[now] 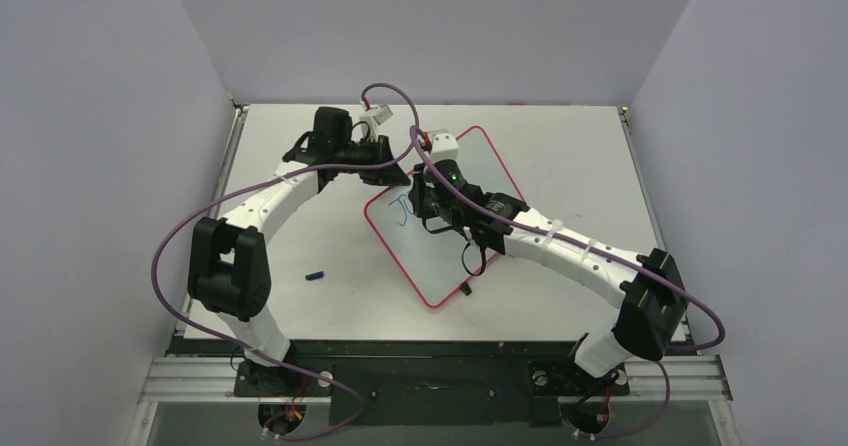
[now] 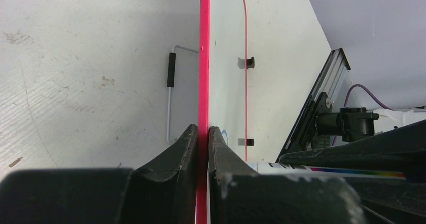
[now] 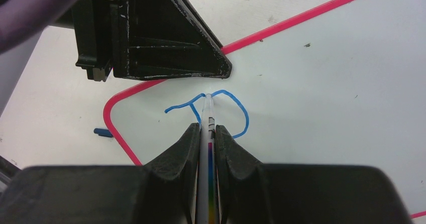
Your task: Write a sentence on the whiteboard
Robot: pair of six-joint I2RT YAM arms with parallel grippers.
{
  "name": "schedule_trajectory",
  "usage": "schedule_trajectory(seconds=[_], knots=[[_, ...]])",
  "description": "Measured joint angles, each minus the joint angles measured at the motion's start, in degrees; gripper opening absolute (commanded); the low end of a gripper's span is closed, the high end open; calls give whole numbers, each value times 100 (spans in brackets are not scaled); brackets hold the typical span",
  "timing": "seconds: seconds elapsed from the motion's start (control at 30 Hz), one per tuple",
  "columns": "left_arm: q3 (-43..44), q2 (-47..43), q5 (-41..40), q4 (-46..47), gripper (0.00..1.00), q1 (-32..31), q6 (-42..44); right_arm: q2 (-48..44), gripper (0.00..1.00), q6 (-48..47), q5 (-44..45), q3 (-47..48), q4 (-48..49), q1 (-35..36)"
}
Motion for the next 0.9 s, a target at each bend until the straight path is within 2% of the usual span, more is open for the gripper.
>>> schedule_trajectory(seconds=[0.6,0.9], knots=[[0,0,-72,-66,0,0,79,-70,0,39,11,-234,181,98],[2,-31,-9,-61,0,-9,61,-195,0,44,127,-234,-232,280]])
